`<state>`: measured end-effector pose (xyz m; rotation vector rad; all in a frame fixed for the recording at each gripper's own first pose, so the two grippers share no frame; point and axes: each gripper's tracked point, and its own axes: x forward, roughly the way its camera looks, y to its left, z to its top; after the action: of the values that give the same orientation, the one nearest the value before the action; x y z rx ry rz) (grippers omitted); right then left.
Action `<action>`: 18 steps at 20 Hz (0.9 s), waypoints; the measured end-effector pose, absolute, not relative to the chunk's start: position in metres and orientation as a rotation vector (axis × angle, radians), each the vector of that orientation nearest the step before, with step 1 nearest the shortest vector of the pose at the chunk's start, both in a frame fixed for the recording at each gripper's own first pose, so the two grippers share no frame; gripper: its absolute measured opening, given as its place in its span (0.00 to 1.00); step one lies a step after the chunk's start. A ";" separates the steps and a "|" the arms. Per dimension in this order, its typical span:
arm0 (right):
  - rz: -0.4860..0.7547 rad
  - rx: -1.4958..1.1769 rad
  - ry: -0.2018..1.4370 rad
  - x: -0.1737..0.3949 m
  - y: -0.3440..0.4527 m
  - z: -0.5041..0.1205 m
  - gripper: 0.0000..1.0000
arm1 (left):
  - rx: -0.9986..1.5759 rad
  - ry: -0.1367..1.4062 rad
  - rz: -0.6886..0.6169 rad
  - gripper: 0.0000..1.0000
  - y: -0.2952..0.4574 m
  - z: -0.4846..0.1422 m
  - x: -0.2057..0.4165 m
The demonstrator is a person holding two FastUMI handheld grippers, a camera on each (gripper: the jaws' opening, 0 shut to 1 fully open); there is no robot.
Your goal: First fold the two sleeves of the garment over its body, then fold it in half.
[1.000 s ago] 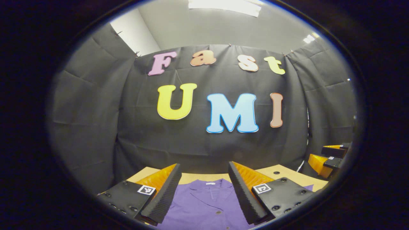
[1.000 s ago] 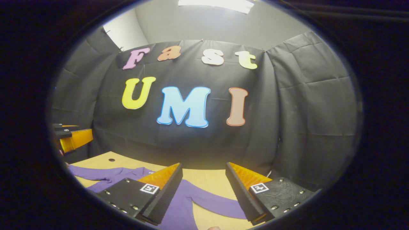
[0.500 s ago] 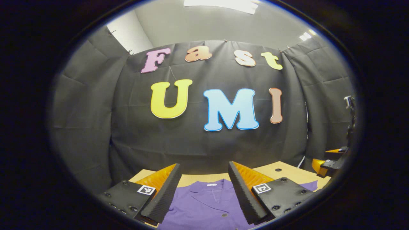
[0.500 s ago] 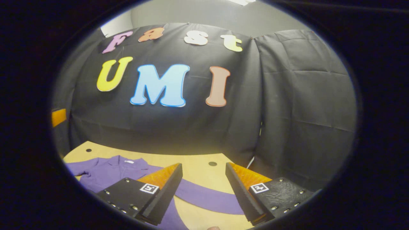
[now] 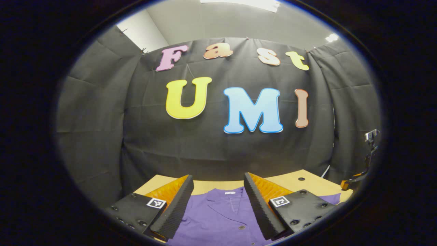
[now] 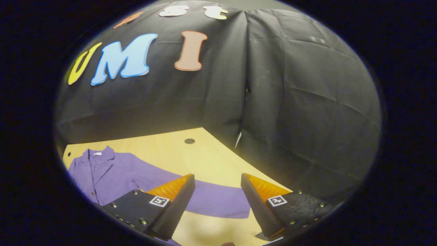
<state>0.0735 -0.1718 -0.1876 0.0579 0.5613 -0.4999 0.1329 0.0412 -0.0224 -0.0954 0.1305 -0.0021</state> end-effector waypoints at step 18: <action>-0.599 0.264 0.903 0.065 -0.213 -0.315 0.90 | -0.102 0.160 0.148 0.94 0.086 -0.025 0.086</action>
<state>0.0648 -0.2125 -0.3152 0.2635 0.9031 -0.5989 0.0861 0.0856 -0.0254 -0.1020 0.1604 0.1476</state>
